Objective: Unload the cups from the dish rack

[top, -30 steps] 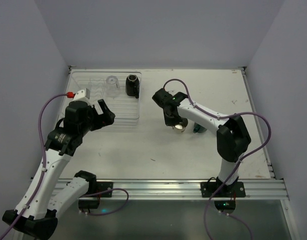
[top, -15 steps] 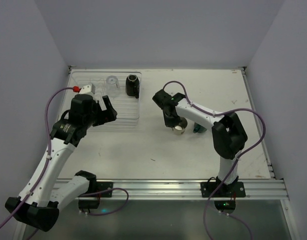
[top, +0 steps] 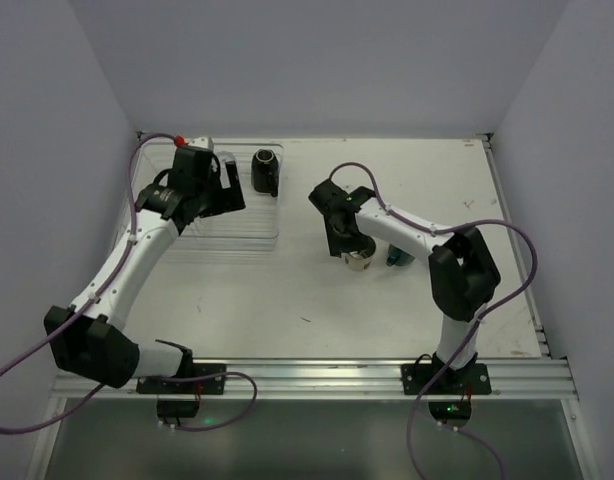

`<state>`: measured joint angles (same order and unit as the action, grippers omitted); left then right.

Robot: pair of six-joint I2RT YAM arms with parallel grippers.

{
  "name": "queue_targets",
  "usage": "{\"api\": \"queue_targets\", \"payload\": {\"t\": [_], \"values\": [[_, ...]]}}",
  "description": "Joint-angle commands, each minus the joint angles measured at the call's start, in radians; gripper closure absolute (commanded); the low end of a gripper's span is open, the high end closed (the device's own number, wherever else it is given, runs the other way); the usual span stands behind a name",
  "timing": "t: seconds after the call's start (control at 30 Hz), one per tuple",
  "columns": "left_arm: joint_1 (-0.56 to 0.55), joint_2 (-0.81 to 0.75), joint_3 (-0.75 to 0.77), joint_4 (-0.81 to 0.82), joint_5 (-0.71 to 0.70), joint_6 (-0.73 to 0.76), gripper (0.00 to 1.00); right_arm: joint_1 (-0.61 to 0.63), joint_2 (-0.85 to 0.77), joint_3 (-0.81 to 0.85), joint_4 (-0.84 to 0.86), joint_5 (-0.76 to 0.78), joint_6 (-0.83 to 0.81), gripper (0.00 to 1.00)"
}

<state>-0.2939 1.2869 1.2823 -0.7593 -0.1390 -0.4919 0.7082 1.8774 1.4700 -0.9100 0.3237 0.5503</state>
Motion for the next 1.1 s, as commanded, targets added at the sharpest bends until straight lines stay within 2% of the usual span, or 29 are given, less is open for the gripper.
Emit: {"api": "queue_targets", "payload": {"t": [0.0,0.13,0.23,0.3,0.43,0.67,0.77,0.9,1.07], "values": [[0.010,0.100,0.092,0.048,-0.040,0.050,0.00,-0.004,-0.102,-0.004,0.008,0.014,-0.013,0.48],[0.012,0.251,0.181,0.058,-0.046,0.070,0.00,-0.001,-0.162,0.004,-0.006,0.012,-0.021,0.42],[0.019,0.340,0.264,0.057,-0.134,0.065,0.00,0.014,-0.233,-0.008,-0.009,0.021,-0.012,0.40],[0.042,0.400,0.354,0.025,-0.140,0.072,0.00,0.031,-0.305,-0.025,0.002,0.014,-0.010,0.39],[0.067,0.621,0.566,-0.067,-0.195,0.075,0.00,0.077,-0.428,-0.097,0.023,0.023,0.008,0.39],[0.098,0.868,0.903,-0.141,-0.200,0.079,0.00,0.114,-0.630,-0.233,0.069,0.020,0.034,0.38],[0.102,0.910,0.930,-0.134,-0.208,0.070,0.00,0.119,-0.719,-0.304,0.098,0.011,0.037,0.38],[0.104,0.885,0.856,-0.043,-0.218,0.078,0.00,0.119,-0.799,-0.373,0.115,0.015,0.042,0.38],[0.105,0.907,0.853,-0.066,-0.280,0.067,0.00,0.119,-0.848,-0.396,0.120,-0.005,0.045,0.38]]}}
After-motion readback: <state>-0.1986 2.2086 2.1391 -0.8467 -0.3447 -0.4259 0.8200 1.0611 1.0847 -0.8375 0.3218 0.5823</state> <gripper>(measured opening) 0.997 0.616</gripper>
